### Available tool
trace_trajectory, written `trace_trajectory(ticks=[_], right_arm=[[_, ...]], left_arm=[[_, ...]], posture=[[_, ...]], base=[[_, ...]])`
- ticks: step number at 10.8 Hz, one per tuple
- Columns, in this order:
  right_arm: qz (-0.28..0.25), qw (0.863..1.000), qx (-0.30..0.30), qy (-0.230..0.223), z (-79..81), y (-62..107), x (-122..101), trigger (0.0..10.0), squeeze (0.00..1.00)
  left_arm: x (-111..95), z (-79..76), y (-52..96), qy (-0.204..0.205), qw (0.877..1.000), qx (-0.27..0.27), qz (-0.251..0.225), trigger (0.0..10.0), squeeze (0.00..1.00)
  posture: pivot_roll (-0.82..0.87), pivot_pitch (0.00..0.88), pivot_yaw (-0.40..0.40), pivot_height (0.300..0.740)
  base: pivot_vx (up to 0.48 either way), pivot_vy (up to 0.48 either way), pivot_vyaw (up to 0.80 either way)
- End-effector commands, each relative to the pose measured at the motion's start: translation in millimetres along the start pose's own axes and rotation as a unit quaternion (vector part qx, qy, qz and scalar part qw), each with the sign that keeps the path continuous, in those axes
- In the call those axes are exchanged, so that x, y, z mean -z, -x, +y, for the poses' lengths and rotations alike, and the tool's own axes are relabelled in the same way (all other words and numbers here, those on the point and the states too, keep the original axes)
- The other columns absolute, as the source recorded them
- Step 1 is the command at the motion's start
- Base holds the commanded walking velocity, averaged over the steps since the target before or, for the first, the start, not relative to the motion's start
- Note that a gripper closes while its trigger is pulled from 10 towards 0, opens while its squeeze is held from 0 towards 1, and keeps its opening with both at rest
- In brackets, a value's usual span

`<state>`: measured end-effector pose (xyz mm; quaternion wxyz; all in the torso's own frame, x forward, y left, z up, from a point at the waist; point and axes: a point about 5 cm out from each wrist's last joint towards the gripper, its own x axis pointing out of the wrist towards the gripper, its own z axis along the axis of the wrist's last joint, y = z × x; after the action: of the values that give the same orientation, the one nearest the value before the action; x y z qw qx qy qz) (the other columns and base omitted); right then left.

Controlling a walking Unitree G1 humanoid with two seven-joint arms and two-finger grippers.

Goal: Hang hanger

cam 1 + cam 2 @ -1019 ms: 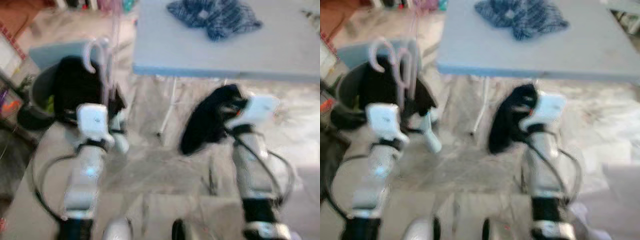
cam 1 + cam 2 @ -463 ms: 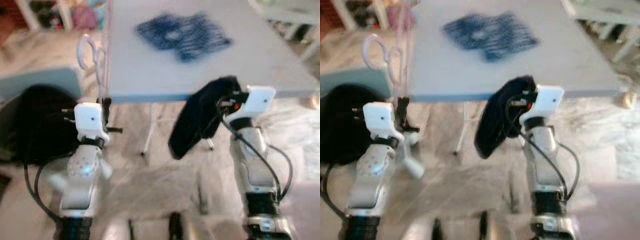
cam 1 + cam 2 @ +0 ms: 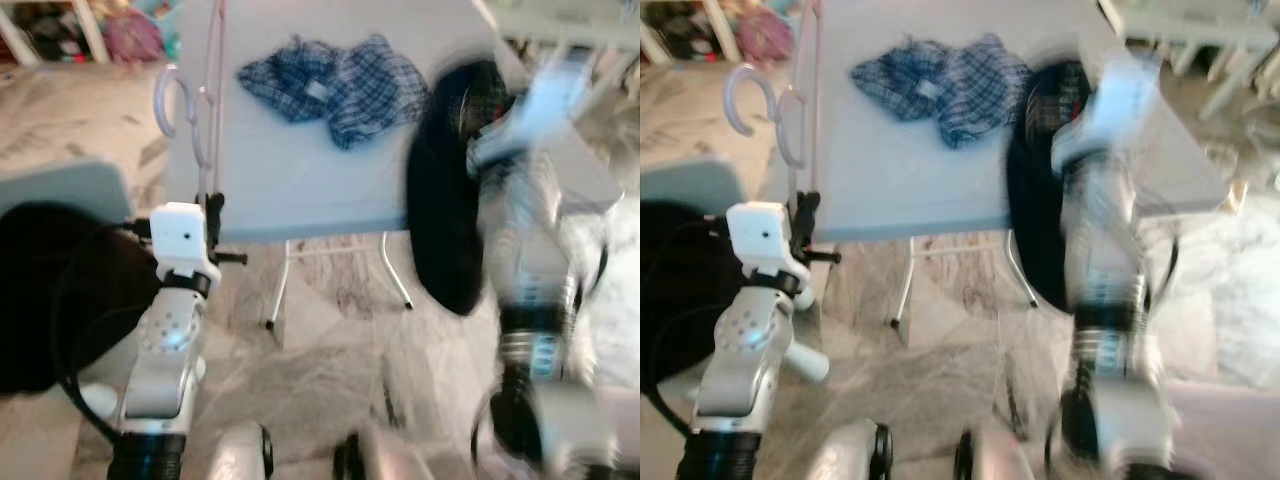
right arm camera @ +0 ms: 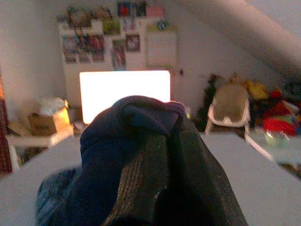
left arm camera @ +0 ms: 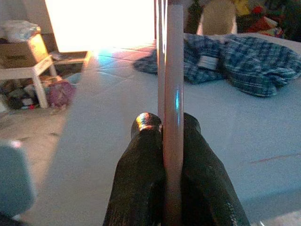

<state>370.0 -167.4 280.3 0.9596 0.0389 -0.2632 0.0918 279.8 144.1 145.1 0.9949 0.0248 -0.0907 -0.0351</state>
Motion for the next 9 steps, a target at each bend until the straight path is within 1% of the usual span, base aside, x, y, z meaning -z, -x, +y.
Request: trace_trajectory(ticks=[1,2,3,4,5,6,7,8,9], right_arm=[[-0.051,0.999,0.007,-0.007,-8.9,-16.2,-25.1,0.0,0.0],[-0.122,0.992,0.009,-0.017,-8.2,-44.0,-67.1,0.0,0.0],[-0.187,0.98,0.022,-0.061,-8.9,-64.0,-108.4,0.0,0.0],[-0.208,0.975,0.017,-0.071,-6.2,-71.1,-122.2,0.0,0.0],[-0.216,0.973,0.005,-0.079,-2.7,-74.1,-124.2,0.0,0.0],[-0.213,0.973,-0.004,-0.092,0.5,-74.9,-118.4,0.0,0.0],[-0.173,0.978,-0.015,-0.112,6.8,-71.1,-90.8,0.0,0.0],[-0.095,0.984,-0.046,-0.14,18.8,-66.2,-52.2,1.2,0.0],[-0.001,0.991,-0.072,-0.111,30.4,-54.4,-10.8,10.0,0.0]], left_arm=[[-3.5,-4.8,0.4,0.001,1.0,0.001,-0.009,10.0,0.0],[-4.4,-5.8,0.1,0.004,1.0,-0.002,-0.01,10.0,0.0],[-5.1,-10.0,1.3,0.008,1.0,0.001,-0.011,10.0,0.0],[-4.9,-11.3,2.2,0.008,1.0,0.002,-0.011,10.0,0.0],[-4.6,-9.8,3.2,0.007,1.0,-0.002,-0.011,10.0,0.0],[-3.8,-7.2,3.4,0.004,1.0,-0.009,-0.009,10.0,0.0],[-3.3,-8.0,2.9,-0.001,1.0,-0.019,-0.006,10.0,0.0],[-3.1,-10.6,2.0,-0.001,1.0,-0.019,-0.008,10.0,0.0],[-3.6,-12.8,1.2,-0.003,1.0,-0.017,-0.009,10.0,0.0]], posture=[[0.07,0.164,-0.042,0.74],[0.09,0.164,-0.055,0.74],[0.1,0.162,-0.063,0.74],[0.11,0.163,-0.068,0.74],[0.11,0.165,-0.074,0.74],[0.11,0.165,-0.075,0.74],[0.1,0.166,-0.074,0.74],[0.1,0.165,-0.073,0.74],[0.1,0.164,-0.072,0.74]], base=[[0.435,0.0,0.0],[0.435,0.0,0.0],[0.435,0.0,0.0],[0.428,0.0,0.0],[0.424,0.0,0.0],[0.42,0.0,0.0],[0.0,0.0,0.0],[0.0,0.0,0.0],[0.0,0.0,0.0]])
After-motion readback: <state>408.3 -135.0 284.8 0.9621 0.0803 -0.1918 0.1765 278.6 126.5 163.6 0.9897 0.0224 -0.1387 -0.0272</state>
